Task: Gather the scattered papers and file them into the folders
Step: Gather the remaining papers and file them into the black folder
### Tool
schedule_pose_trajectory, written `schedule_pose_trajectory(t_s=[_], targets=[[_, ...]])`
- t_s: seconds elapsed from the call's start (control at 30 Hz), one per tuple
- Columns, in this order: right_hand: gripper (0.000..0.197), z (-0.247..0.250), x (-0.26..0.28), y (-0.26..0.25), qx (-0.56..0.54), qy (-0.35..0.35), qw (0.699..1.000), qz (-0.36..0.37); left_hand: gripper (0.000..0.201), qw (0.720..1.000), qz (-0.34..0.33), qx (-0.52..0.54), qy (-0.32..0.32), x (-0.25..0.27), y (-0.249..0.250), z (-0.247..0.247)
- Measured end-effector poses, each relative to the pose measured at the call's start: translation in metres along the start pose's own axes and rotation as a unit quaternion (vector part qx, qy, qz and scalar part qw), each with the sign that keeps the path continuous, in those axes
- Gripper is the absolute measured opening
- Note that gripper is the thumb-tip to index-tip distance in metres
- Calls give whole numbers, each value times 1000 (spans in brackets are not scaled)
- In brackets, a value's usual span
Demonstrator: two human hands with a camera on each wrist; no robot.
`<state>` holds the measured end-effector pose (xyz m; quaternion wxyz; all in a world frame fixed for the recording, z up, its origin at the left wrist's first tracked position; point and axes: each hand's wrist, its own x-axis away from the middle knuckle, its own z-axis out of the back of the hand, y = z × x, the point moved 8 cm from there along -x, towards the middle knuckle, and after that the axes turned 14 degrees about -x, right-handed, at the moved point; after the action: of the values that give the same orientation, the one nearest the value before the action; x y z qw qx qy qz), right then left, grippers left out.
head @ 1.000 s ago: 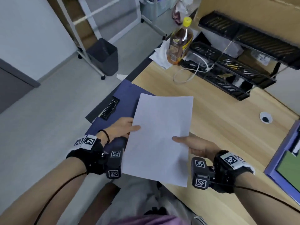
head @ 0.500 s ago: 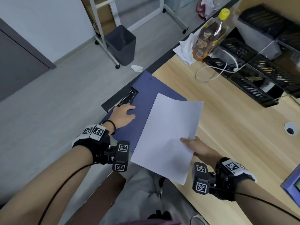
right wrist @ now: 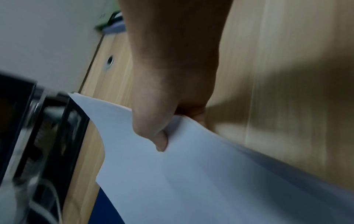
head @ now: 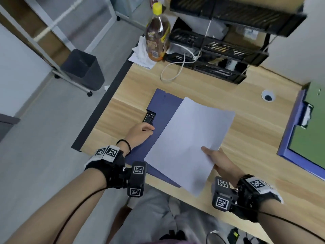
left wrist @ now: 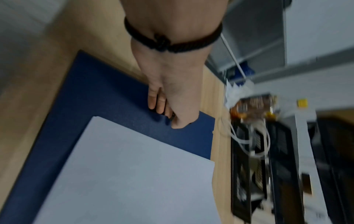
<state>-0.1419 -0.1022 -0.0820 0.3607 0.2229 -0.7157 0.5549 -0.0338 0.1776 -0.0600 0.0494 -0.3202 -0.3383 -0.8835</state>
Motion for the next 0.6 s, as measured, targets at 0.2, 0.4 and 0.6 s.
schedule_pose_trajectory(t_s=[0.2,0.4,0.6], targets=[[24,81,23,28,-122,101,987,-3,12,997,1,-15,-79,-19,68,-53],[51,124,50,47,-185,127,974,-20,1,990,24,-3,-138,-30,112,-95],[23,142,79,29,-218,145,965,8,13,979,64,57,-183,-31,137,-118]])
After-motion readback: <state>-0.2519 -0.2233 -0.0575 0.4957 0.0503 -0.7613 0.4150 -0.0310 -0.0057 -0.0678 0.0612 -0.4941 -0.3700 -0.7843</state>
